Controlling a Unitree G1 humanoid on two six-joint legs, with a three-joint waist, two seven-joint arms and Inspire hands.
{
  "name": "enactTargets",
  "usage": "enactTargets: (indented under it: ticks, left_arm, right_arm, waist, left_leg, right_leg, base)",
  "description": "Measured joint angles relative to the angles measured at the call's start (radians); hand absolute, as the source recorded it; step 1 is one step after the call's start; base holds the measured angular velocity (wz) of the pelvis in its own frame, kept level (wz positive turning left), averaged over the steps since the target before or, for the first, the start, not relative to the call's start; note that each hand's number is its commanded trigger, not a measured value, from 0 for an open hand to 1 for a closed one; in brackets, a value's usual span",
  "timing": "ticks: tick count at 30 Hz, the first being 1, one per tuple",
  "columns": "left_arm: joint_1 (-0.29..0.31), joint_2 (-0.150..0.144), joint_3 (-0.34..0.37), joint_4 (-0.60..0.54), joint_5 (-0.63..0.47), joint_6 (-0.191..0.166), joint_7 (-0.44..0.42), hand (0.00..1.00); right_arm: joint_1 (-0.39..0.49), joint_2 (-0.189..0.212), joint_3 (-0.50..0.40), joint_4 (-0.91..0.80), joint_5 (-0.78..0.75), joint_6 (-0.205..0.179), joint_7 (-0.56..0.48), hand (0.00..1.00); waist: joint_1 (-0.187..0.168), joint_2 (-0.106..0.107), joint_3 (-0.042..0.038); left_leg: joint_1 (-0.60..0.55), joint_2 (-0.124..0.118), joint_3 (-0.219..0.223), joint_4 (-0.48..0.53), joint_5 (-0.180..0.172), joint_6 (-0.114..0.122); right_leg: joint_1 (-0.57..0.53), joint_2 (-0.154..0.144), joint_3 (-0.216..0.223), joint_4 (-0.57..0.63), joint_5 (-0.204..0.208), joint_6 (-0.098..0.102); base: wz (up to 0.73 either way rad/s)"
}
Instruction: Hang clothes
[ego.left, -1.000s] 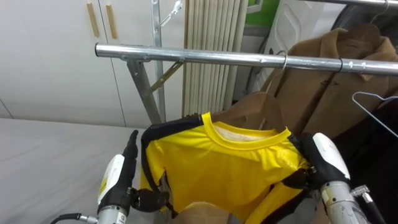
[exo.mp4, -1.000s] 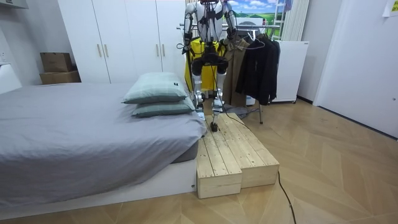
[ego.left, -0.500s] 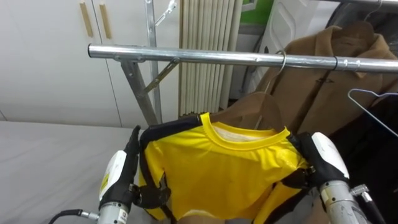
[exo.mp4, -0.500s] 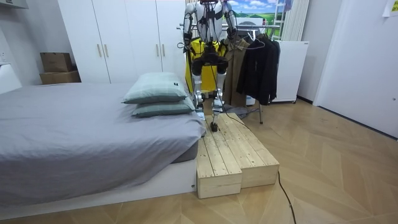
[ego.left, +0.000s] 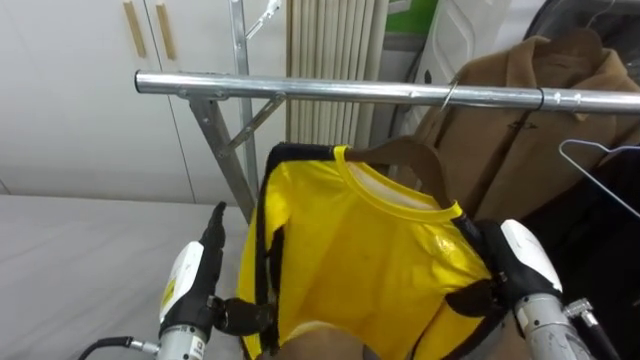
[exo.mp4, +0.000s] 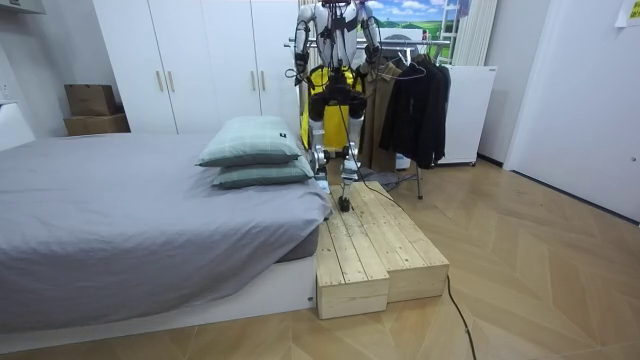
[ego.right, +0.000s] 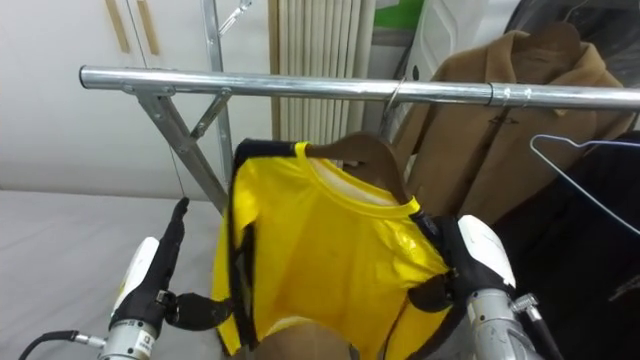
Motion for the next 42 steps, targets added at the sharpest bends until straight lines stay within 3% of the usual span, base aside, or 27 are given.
enactTargets:
  ticks: [10,27,34,42]
  left_arm:
    - [0.0,0.0,0.0,0.005,0.001,0.019,0.0,0.0]
    - [0.0,-0.003,0.002,0.004,0.001,0.02,0.0,0.0]
    - [0.0,-0.004,0.001,0.004,-0.004,0.019,0.017,0.0]
    - [0.0,-0.005,0.006,0.004,0.001,0.008,0.033,0.0]
  right_arm:
    - [0.011,0.004,0.0,0.0,-0.002,0.02,0.0,0.0]
    - [0.012,0.008,-0.001,-0.001,0.008,0.038,-0.001,0.0]
    - [0.012,0.018,-0.005,-0.001,0.158,0.033,-0.003,0.0]
    - [0.012,0.037,-0.057,-0.053,0.231,0.017,-0.039,0.0]
  waist:
    - [0.004,0.0,-0.0001]
    - [0.003,0.0,-0.0002]
    - [0.002,0.016,0.0007]
    - [-0.007,0.034,0.0027]
  left_leg:
    - [-0.007,0.0,0.0,0.0,0.0,0.0]
    - [-0.007,0.001,0.015,-0.001,0.0,0.0]
    - [-0.007,0.002,0.016,-0.001,0.0,0.0]
    - [-0.009,0.002,0.013,-0.001,0.0,0.0]
  right_leg:
    - [-0.007,0.001,0.001,0.001,0.0,0.0]
    - [-0.011,0.003,0.009,0.0,0.0,0.0]
    - [-0.01,0.003,0.008,0.0,0.0,0.0]
    - [-0.012,0.003,0.009,0.0,0.0,0.0]
  base:
    - [0.0]
    - [-0.01]
    - [0.0]
    - [0.0]
